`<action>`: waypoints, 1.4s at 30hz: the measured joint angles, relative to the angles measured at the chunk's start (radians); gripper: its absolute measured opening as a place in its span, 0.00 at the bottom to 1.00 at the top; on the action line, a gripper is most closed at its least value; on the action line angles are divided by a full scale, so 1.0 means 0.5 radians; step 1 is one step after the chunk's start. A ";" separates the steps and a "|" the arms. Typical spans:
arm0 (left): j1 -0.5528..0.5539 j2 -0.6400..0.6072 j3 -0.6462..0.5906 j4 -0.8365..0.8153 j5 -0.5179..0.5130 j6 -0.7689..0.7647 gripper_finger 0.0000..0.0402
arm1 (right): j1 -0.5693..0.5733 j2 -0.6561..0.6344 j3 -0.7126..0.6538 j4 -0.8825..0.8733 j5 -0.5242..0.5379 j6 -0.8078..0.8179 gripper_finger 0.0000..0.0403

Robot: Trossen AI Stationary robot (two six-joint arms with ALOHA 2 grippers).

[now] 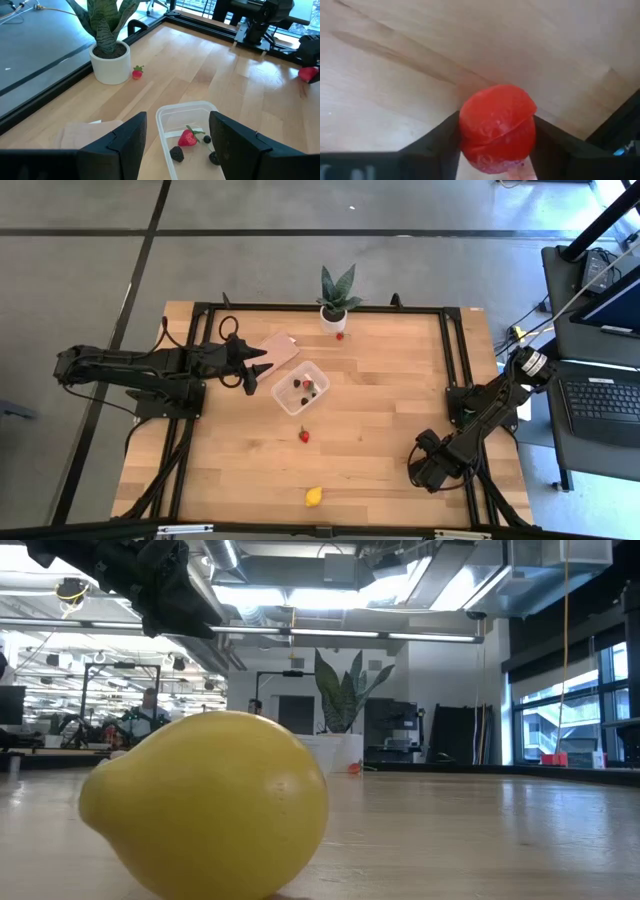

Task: Pick and placing Produce into tupperware
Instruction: Put the red lychee into the transparent bin

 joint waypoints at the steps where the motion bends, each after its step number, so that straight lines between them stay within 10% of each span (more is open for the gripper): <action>1: 0.000 0.000 0.000 0.000 0.000 0.001 0.52 | 0.000 0.000 0.000 0.000 0.000 -0.001 0.45; 10: 0.000 0.000 0.000 0.000 0.000 0.000 0.52 | 0.001 0.000 0.039 -0.005 0.134 -0.007 0.46; 25: 0.000 0.000 0.000 0.000 0.000 -0.004 0.52 | -0.631 -0.175 0.792 -0.001 1.374 -1.220 0.47; 33: -0.002 0.000 0.000 0.001 0.020 -0.053 0.52 | -1.171 -0.168 1.333 0.339 1.292 -2.493 0.45; 42: -0.002 -0.001 0.001 -0.047 0.045 -0.054 0.52 | -1.615 -0.042 1.370 0.675 0.824 -2.929 0.46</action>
